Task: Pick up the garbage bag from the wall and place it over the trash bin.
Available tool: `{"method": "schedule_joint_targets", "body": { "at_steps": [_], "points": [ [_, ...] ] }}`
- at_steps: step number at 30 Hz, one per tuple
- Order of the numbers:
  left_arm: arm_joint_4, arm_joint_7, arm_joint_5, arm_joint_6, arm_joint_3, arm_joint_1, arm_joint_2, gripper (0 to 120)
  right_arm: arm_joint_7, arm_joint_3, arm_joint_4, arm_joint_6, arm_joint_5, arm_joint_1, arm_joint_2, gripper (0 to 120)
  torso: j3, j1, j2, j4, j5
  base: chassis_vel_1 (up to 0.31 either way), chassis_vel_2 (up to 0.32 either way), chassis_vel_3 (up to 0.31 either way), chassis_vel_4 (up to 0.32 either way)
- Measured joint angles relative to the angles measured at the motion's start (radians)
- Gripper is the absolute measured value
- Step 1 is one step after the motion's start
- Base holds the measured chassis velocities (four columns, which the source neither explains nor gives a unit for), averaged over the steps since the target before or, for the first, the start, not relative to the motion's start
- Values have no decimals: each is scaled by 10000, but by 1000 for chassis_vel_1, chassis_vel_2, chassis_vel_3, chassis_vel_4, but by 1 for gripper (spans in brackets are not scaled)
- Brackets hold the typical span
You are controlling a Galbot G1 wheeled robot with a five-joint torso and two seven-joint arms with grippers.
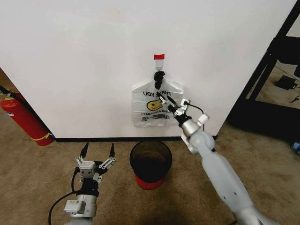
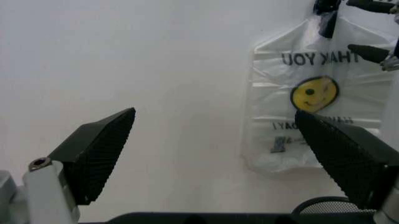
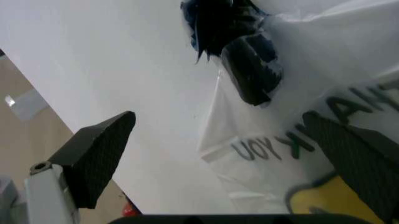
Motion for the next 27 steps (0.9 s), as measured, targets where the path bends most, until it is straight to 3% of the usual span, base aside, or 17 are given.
{"method": "schedule_joint_targets", "body": {
  "at_steps": [19,27],
  "points": [
    [-401,-9,-106,35,-235,-71,92,100,-568,107,-1412,-114,234,788,930,100,-1,-1,1,-1,-1,0,0,0,0],
    [-657,-1,-178,78,-176,45,6,100,-567,88,-1446,-114,289,1030,940,100,-2,-1,1,-1,-1,0,0,0,0]
  ]
}}
